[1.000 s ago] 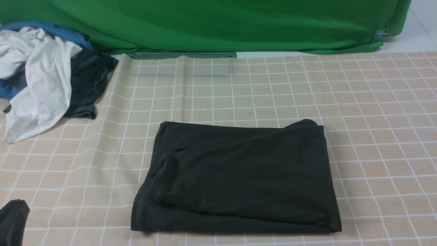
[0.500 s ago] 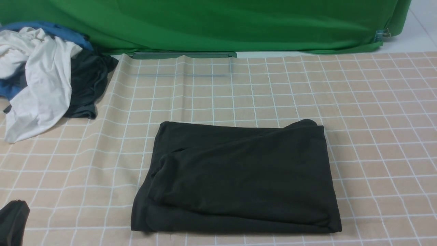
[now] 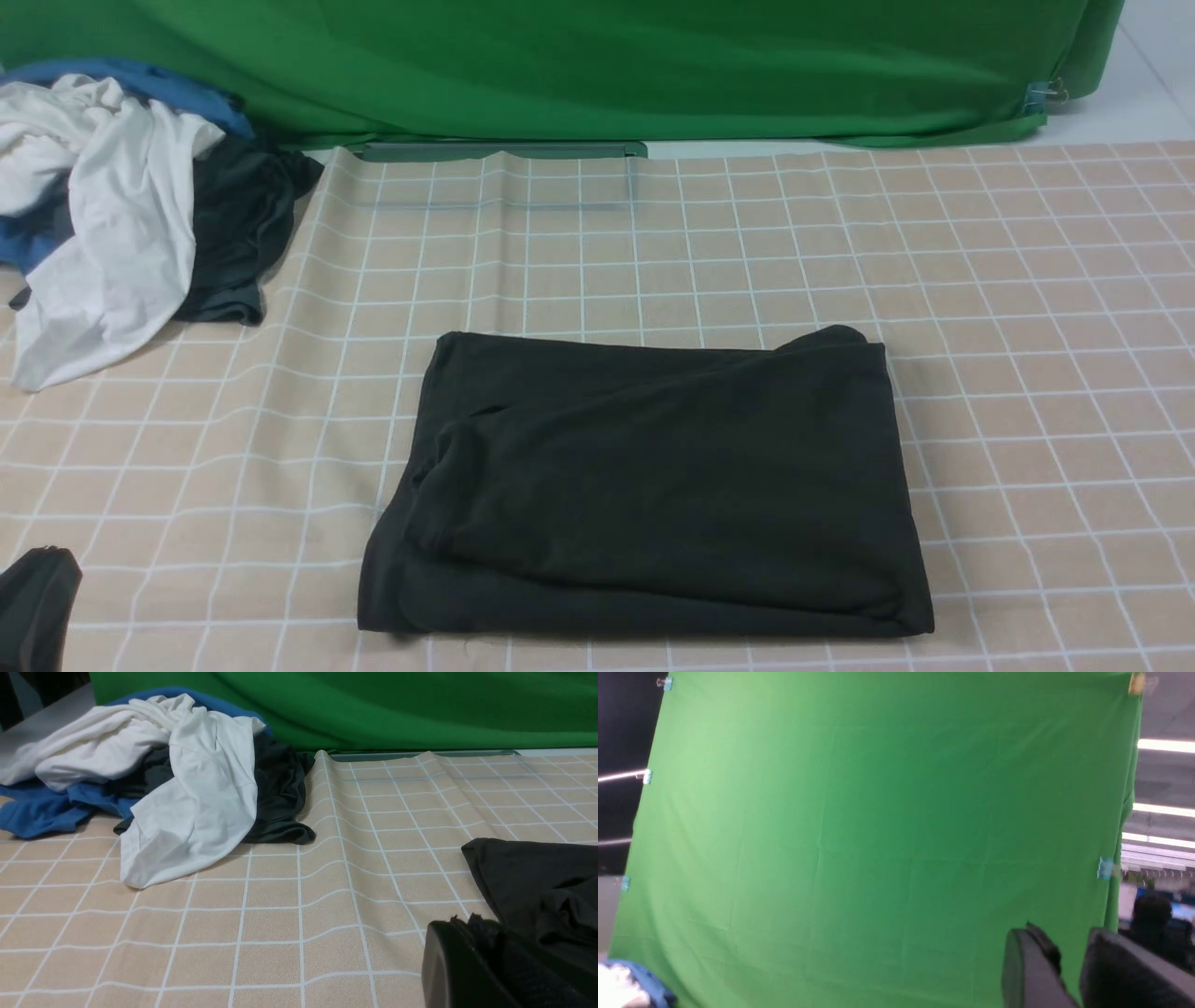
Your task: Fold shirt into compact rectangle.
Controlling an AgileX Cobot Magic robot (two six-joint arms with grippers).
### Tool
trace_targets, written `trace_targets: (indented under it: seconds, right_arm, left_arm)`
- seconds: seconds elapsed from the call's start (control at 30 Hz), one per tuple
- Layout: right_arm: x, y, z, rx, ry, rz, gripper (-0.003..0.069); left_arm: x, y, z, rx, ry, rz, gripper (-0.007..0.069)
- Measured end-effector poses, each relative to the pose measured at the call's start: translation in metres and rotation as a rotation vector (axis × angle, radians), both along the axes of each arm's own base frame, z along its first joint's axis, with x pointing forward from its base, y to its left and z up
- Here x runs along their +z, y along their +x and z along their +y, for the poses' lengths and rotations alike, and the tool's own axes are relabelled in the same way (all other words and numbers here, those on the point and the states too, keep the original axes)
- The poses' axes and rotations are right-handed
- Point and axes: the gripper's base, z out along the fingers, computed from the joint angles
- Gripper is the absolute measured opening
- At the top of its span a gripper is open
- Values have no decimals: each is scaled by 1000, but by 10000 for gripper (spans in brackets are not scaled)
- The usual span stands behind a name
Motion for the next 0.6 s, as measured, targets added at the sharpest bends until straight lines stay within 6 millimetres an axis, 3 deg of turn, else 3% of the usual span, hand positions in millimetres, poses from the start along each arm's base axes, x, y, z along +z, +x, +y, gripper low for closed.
trace_targets:
  seconds: [0.17,0.3,0.47,0.6]
  right_arm:
    - [-32,20,5,-104,-30,129,216]
    - [-98,50,7,-204,-72,345,216]
    - [-174,66,5,-243,-104,592,217]
    - [-183,67,4,-265,-96,607,217]
  left_arm:
    - [0,0,0,0,0,1,20]
    - [0,0,0,-1,4,1,20]
    - [0,0,0,-1,4,2,20]
    - [0,0,0,-1,4,3,20]
